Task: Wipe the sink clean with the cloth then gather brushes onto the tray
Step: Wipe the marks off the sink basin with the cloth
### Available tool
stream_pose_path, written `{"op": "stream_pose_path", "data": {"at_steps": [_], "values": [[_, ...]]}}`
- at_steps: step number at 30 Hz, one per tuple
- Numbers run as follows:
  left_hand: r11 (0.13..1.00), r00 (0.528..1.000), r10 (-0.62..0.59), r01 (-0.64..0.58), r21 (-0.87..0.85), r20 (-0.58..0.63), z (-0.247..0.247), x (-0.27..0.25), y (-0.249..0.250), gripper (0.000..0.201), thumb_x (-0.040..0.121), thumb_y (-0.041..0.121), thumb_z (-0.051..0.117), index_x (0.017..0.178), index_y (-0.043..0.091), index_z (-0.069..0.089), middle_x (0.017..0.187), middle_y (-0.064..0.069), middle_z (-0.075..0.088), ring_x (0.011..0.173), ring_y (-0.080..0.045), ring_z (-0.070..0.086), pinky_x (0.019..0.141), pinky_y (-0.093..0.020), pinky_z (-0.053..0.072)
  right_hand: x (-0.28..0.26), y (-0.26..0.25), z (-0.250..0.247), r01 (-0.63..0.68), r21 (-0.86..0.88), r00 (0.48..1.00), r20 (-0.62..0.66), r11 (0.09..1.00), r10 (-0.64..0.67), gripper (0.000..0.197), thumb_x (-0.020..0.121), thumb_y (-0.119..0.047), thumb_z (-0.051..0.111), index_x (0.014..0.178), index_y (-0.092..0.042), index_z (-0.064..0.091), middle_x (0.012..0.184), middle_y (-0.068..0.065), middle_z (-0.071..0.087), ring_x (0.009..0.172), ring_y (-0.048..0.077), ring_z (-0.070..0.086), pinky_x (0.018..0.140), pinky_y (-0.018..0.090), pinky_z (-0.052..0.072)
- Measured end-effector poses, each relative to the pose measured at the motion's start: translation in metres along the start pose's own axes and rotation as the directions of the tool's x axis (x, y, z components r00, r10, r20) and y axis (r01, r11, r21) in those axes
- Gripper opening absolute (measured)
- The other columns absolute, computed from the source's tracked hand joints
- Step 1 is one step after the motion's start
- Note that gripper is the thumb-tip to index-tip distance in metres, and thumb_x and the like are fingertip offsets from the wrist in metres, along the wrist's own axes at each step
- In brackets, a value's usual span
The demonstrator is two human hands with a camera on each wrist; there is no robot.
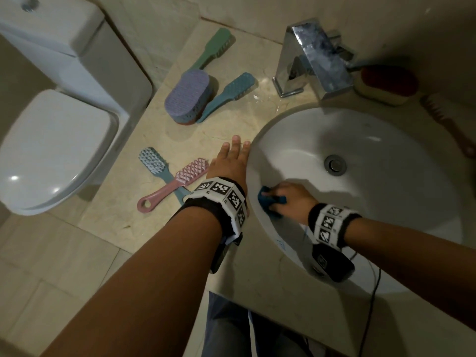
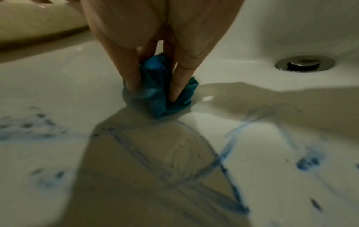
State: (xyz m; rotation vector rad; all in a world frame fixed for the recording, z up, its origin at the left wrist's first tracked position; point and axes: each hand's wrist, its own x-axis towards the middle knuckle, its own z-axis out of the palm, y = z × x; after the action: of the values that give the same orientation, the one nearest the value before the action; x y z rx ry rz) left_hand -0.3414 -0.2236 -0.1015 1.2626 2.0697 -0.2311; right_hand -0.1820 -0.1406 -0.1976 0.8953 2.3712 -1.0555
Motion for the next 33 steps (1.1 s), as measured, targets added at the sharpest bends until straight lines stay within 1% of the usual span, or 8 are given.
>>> {"op": "stream_pose_path", "data": {"at_steps": [4, 8, 13, 17, 21, 23, 28, 33], "values": [[1.0, 1.0, 0.005, -0.005, -0.006, -0.005, 0.001, 0.002, 0.0, 0.108, 0.081, 0.012, 0.069, 0.149, 0.017, -0.015, 0.156, -0.005, -0.023, 0.146, -0.026, -0.012, 0.12, -0.044, 0.011, 0.002, 0.006, -0.003, 0.027, 0.005, 0.999, 0.02, 1.0, -0.027, 0.031, 0.086, -0.011, 0.064, 0.116, -0.016, 0.067, 0.118, 0.009, 0.058, 0.112, 0.025, 0.052, 0.086, 0.012, 0.031], [1.0, 1.0, -0.001, 0.001, -0.015, 0.002, 0.0, 0.002, 0.001, 0.11, 0.08, 0.016, 0.071, 0.149, 0.017, -0.015, 0.157, -0.005, -0.023, 0.146, -0.026, -0.013, 0.12, -0.044, 0.01, 0.032, 0.002, -0.015, -0.026, 0.131, 0.985, -0.167, 0.991, 0.048, 0.02, 0.082, 0.006, 0.059, 0.075, -0.011, 0.068, 0.091, 0.016, 0.059, 0.097, 0.029, 0.058, 0.078, 0.023, 0.036], [1.0, 0.999, -0.018, 0.017, 0.019, 0.048, -0.004, -0.002, 0.003, 0.136, 0.061, 0.022, 0.086, 0.149, 0.017, -0.017, 0.156, -0.006, -0.023, 0.146, -0.026, -0.013, 0.12, -0.045, 0.01, -0.008, -0.004, -0.011, 0.021, 0.064, 0.998, 0.052, 0.998, -0.024, 0.027, 0.085, -0.009, 0.064, 0.111, -0.005, 0.068, 0.115, 0.013, 0.062, 0.109, 0.028, 0.056, 0.093, 0.025, 0.041], [0.999, 0.998, -0.031, 0.03, 0.022, 0.051, -0.006, -0.004, 0.006, 0.139, 0.058, 0.021, 0.088, 0.149, 0.018, -0.018, 0.156, -0.004, -0.025, 0.146, -0.025, -0.013, 0.12, -0.043, 0.009, -0.026, 0.001, -0.009, 0.083, 0.049, 0.985, 0.148, 0.995, -0.089, 0.03, 0.08, 0.003, 0.064, 0.108, -0.006, 0.071, 0.11, 0.013, 0.062, 0.102, 0.025, 0.057, 0.085, 0.018, 0.039], [0.997, 0.998, -0.026, 0.022, 0.069, 0.055, -0.005, -0.001, 0.004, 0.147, 0.052, 0.028, 0.091, 0.148, 0.016, -0.019, 0.156, -0.007, -0.024, 0.146, -0.028, -0.014, 0.12, -0.045, 0.01, 0.001, -0.019, -0.014, 0.041, 0.201, 0.999, 0.0, 0.979, -0.042, 0.016, 0.078, 0.006, 0.061, 0.082, -0.007, 0.07, 0.084, 0.0, 0.056, 0.082, 0.012, 0.051, 0.071, 0.019, 0.04], [0.996, 0.998, -0.031, 0.026, 0.082, 0.063, -0.005, -0.001, 0.004, 0.148, 0.051, 0.03, 0.091, 0.148, 0.016, -0.02, 0.156, -0.007, -0.024, 0.146, -0.028, -0.014, 0.12, -0.045, 0.011, -0.003, -0.021, -0.015, 0.124, 0.174, 0.99, 0.043, 0.977, -0.133, 0.027, 0.078, 0.003, 0.063, 0.091, -0.018, 0.073, 0.087, -0.009, 0.054, 0.082, 0.005, 0.048, 0.077, 0.016, 0.038], [0.996, 0.997, -0.038, 0.032, 0.087, 0.063, -0.007, -0.003, 0.006, 0.148, 0.051, 0.03, 0.091, 0.148, 0.016, -0.021, 0.156, -0.007, -0.024, 0.146, -0.028, -0.013, 0.12, -0.044, 0.011, -0.046, 0.005, -0.007, 0.151, 0.245, 0.965, 0.172, 0.958, -0.196, 0.026, 0.075, 0.008, 0.067, 0.096, -0.005, 0.074, 0.095, 0.004, 0.064, 0.084, 0.009, 0.057, 0.075, 0.0, 0.039], [0.997, 0.997, -0.053, 0.049, 0.063, 0.064, -0.007, -0.003, 0.007, 0.148, 0.05, 0.029, 0.092, 0.148, 0.018, -0.019, 0.156, -0.006, -0.024, 0.146, -0.027, -0.013, 0.12, -0.046, 0.011, -0.03, -0.004, -0.012, 0.129, 0.314, 0.979, 0.108, 0.941, -0.171, 0.028, 0.078, 0.001, 0.069, 0.104, -0.01, 0.071, 0.1, 0.002, 0.069, 0.088, 0.008, 0.059, 0.081, 0.016, 0.045]]}}
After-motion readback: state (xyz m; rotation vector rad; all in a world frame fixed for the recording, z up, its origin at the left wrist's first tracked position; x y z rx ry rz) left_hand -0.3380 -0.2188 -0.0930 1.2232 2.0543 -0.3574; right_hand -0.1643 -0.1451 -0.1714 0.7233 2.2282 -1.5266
